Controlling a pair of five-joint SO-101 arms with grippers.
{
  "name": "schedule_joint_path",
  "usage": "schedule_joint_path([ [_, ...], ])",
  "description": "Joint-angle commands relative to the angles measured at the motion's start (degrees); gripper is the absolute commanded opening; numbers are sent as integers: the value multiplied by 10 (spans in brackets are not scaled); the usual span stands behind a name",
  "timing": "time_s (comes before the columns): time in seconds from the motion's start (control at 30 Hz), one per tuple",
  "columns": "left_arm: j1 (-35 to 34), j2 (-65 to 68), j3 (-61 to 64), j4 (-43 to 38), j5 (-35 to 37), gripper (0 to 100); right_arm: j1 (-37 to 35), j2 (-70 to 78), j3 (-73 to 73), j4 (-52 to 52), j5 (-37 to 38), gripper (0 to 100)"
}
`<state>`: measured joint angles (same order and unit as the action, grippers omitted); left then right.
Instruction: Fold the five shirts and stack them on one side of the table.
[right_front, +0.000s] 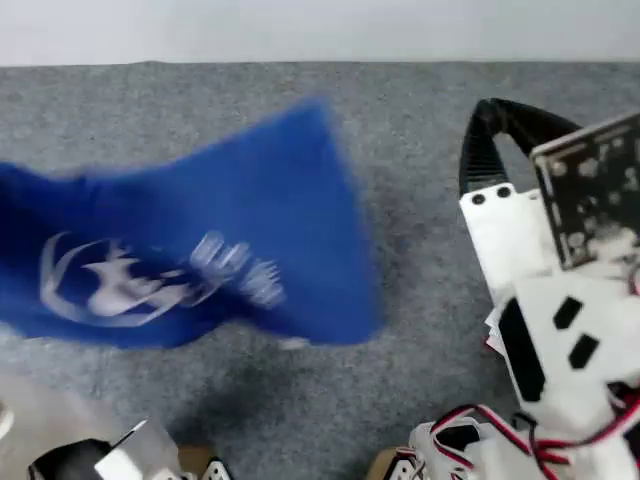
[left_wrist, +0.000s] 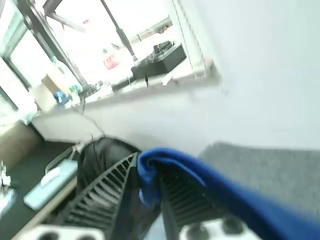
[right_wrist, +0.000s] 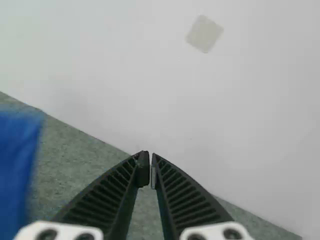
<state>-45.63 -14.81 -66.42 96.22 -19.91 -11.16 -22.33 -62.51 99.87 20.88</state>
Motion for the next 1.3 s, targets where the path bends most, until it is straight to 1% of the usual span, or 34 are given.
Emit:
schedule_joint_path([
  [0.0,24,1,-18,-49,3,5,25,0,2,0,4,10],
  [0.2,96,1,-16,-53,5,5,27,6,4,0,-11,10],
  [0.3,124,1,-16,-25,5,5,27,20,4,21,-12,10],
  [0.53,139,6,-3,39,5,5,7,59,4,29,-13,10],
  [0.7,203,2,48,40,50,5,7,87,4,30,-14,10],
  [0.8,261,3,73,40,92,5,7,100,4,31,-15,10],
  [0.97,380,6,93,25,160,5,7,111,4,31,-49,10],
  [1.1,469,7,101,-20,187,5,7,110,45,31,-50,10],
  [1.2,541,6,126,-79,194,5,7,109,86,31,-50,10],
  [1.27,576,6,132,-106,193,5,7,102,97,31,-51,9],
])
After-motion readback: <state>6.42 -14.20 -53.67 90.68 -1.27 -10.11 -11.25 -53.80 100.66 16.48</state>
